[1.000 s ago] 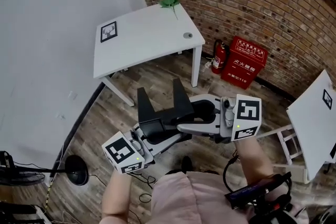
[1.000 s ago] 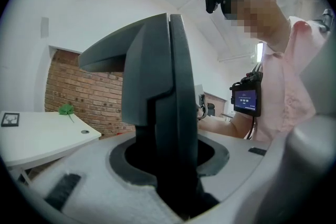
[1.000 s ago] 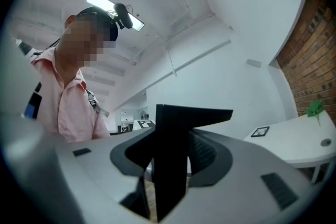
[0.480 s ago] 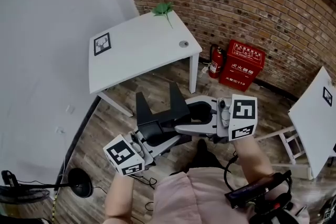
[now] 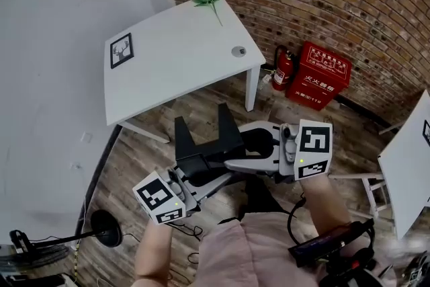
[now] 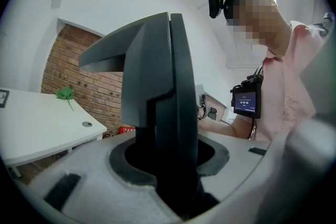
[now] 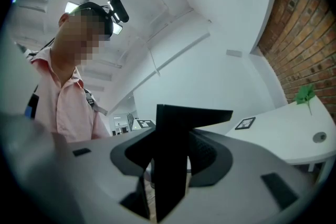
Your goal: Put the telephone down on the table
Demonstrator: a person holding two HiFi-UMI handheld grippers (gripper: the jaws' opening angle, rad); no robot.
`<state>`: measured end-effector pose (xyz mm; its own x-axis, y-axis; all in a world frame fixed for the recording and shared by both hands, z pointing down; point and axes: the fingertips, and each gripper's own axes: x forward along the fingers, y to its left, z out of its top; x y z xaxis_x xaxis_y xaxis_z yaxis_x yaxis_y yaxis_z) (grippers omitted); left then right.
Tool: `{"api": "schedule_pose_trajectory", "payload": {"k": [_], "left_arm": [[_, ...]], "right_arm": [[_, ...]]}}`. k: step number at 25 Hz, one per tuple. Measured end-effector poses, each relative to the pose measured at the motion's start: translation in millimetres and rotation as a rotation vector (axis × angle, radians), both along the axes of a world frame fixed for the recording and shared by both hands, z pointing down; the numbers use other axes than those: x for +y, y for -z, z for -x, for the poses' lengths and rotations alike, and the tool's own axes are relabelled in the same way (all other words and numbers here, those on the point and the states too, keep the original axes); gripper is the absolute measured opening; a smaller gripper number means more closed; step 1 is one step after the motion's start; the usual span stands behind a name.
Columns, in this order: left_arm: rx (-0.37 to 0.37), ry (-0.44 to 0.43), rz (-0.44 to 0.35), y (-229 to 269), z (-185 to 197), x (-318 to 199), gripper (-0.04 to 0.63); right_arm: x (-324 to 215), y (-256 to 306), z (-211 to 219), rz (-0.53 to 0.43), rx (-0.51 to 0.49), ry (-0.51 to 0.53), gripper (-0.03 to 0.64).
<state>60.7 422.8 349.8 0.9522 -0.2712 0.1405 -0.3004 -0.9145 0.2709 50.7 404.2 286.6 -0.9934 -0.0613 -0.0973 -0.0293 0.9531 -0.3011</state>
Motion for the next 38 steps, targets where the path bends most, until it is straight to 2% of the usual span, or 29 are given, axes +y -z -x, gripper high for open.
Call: {"api": "schedule_pose_trajectory", "payload": {"k": [10, 19, 28, 38], "left_arm": [[-0.027, 0.046, 0.062, -7.4, -19.3, -137.2, 0.169], [-0.052, 0.114, 0.02, 11.7, -19.9, -207.5, 0.169], [-0.045, 0.15, -0.004, 16.7, -1.8, -255.9, 0.169], [-0.022, 0.133, 0.071, -10.9, 47.4, -335.8, 0.169]], "right_arm": [[-140.6, -7.6, -19.4, 0.065, -0.019, 0.043, 0.176], [-207.2, 13.2, -20.3, 0.026, -0.037, 0.115, 0.176], [-253.6, 18.4, -1.0, 0.0, -0.023, 0.149, 0.176], [-338.5, -7.7, 49.3, 0.062, 0.001, 0.124, 0.179]]}}
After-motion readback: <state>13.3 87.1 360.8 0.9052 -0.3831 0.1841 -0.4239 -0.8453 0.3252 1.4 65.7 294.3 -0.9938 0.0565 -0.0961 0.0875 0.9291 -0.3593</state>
